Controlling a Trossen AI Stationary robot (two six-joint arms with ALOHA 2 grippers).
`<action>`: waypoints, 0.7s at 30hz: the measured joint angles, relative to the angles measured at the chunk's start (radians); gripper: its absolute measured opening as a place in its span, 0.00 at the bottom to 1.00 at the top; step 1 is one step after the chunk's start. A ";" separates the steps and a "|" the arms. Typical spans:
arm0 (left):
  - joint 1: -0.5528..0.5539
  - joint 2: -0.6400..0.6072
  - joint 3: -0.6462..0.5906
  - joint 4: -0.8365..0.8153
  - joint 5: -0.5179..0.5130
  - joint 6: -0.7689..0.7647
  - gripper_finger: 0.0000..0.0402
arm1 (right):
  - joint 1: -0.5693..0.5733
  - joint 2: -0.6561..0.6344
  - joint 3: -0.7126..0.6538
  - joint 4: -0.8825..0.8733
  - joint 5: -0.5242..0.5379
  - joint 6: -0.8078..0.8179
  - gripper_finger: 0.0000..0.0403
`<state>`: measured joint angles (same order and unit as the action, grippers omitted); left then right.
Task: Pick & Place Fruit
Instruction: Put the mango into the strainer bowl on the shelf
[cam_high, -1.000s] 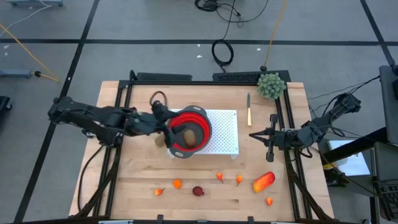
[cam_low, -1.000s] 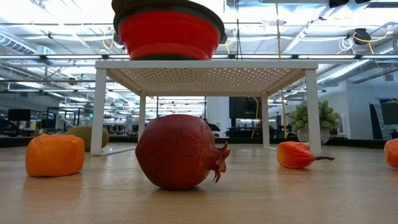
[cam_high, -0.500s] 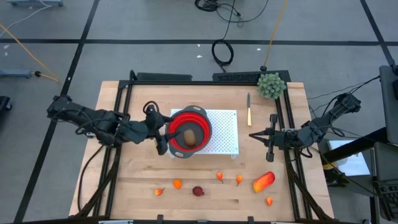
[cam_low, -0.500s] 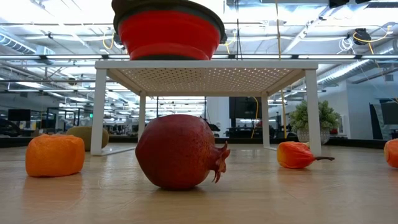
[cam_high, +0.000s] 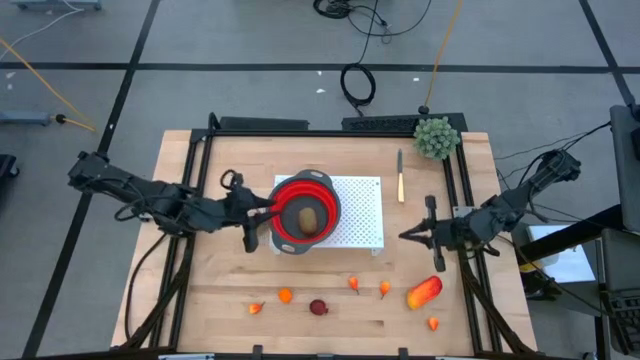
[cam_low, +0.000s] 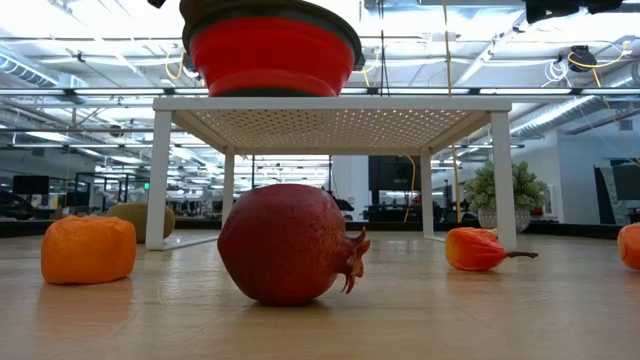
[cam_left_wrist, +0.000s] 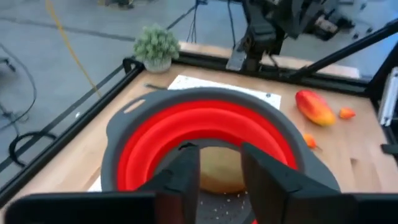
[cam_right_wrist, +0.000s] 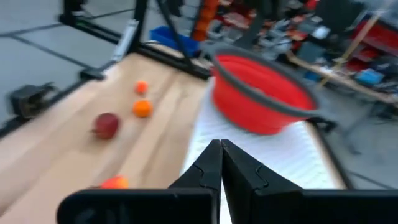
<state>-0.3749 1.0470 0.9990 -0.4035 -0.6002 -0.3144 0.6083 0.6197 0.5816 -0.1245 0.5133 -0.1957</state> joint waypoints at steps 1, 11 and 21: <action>0.000 -0.022 -0.025 0.016 0.008 0.008 0.24 | 0.000 0.005 0.000 -0.008 -0.023 0.013 0.00; 0.001 -0.236 -0.293 0.207 0.069 0.076 0.07 | 0.000 0.090 0.000 -0.029 -0.177 0.101 0.01; 0.001 -0.383 -0.463 0.289 0.105 0.132 0.03 | 0.000 0.197 0.000 -0.029 -0.178 0.170 0.07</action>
<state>-0.3737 0.6642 0.5360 -0.1142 -0.4953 -0.1828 0.6086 0.8164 0.5816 -0.1534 0.3351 -0.0261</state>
